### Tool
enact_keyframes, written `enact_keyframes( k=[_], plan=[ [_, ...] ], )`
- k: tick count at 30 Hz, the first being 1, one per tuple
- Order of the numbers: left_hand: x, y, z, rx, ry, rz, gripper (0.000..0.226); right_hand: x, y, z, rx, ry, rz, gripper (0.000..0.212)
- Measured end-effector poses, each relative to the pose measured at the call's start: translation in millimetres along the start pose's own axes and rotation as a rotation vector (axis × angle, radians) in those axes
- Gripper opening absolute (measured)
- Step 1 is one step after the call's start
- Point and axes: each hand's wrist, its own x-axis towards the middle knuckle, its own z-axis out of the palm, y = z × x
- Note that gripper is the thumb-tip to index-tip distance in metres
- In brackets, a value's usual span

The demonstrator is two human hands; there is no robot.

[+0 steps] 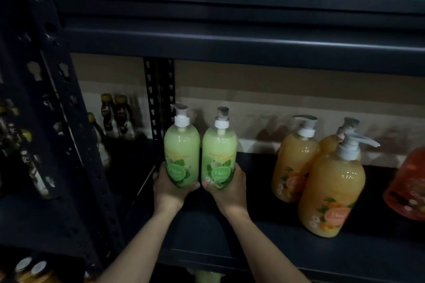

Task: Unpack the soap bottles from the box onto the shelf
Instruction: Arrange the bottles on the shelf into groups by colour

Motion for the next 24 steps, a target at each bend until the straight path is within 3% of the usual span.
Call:
enact_keyframes(
  k=[8, 24],
  plan=[
    [1.6, -1.9, -4.4, -0.076, -0.101, -0.012, 0.082, -6.1, -11.3, -8.4, 0.007, -0.006, -0.020, 0.099],
    [-0.1, -6.6, -2.9, -0.091, -0.058, 0.009, 0.074, -14.3, -21.0, -17.3, 0.028, -0.025, -0.031, 0.094]
  ],
)
